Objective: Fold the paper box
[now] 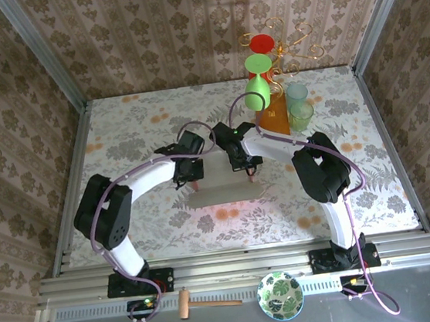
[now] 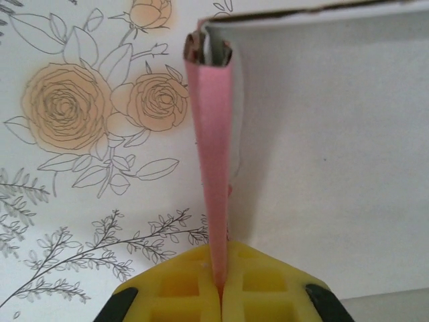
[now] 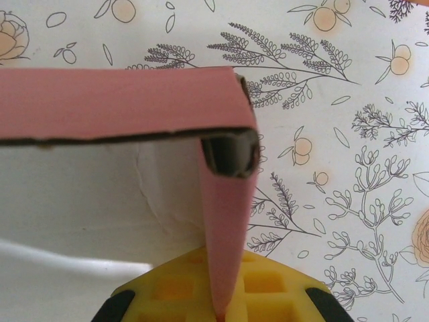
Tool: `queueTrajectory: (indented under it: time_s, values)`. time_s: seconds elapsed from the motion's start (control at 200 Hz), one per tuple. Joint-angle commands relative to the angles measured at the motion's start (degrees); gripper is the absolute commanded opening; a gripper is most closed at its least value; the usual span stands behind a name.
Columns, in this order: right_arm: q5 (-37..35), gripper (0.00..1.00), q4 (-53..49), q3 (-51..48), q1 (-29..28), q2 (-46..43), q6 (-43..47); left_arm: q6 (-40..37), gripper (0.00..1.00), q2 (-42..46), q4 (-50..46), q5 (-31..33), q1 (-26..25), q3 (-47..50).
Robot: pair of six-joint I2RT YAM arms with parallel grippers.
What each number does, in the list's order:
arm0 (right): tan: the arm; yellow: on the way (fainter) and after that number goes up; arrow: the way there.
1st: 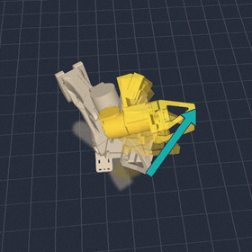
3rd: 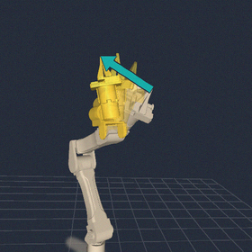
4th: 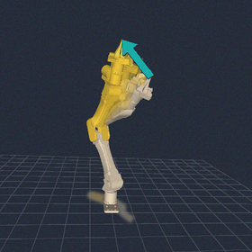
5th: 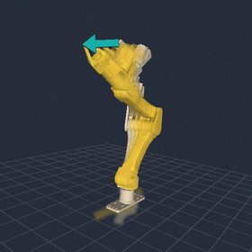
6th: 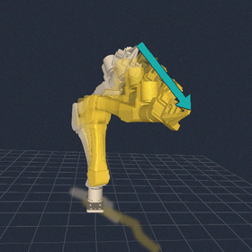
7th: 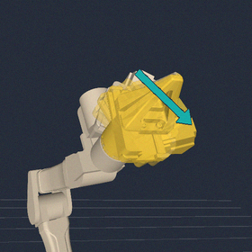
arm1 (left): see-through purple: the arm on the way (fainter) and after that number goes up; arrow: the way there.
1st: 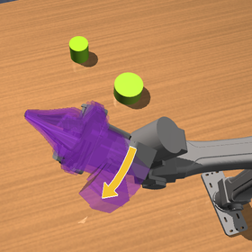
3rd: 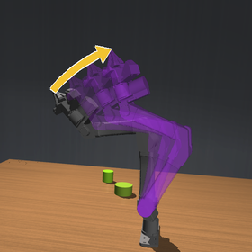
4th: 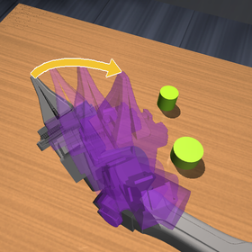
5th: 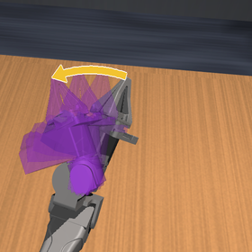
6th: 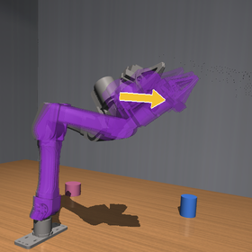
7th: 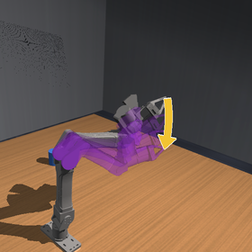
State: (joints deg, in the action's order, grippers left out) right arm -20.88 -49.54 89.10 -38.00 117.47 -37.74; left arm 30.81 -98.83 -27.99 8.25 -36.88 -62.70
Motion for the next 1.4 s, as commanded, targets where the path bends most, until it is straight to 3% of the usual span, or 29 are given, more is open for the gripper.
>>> queueTrajectory:
  time_s: [0.0,0.235,0.56,0.605,0.795,0.87,0.97,1.245,1.395]
  values:
    - [-2.30,0.00,-3.37,1.11,0.29,0.17,-1.05,1.38,0.00,-2.55,-8.08,11.34,-1.19,-0.85]
    - [-2.20,0.00,-5.01,1.75,0.03,0.65,-4.06,6.54,0.00,-3.65,-7.84,18.06,-2.07,1.20]
    - [-0.43,0.00,-5.84,1.70,-0.06,0.71,-6.74,6.73,0.00,-7.14,-9.54,17.09,-2.62,-2.28]
    - [-0.34,0.00,-5.67,1.53,-0.06,0.58,-6.69,6.40,0.07,-6.60,-9.50,16.22,-2.62,-2.40]
    - [0.49,0.00,-4.76,0.93,0.02,0.55,-6.65,3.31,0.32,0.82,-6.60,11.70,-2.68,-2.63]
    - [0.62,0.00,-4.79,1.20,0.03,0.77,-6.66,2.10,0.37,3.71,-5.38,8.49,-2.60,-3.37]
    - [0.83,0.00,-4.87,1.55,0.10,1.01,-6.90,1.14,0.39,6.12,-5.29,3.78,-2.52,-5.71]
    - [2.03,0.00,-5.85,2.10,0.29,1.10,-9.46,8.38,0.40,13.86,-9.08,2.71,-0.76,-6.36]
    - [4.75,0.00,-7.92,1.97,0.38,0.11,-15.67,13.28,0.37,20.77,-10.79,2.95,2.17,-4.87]
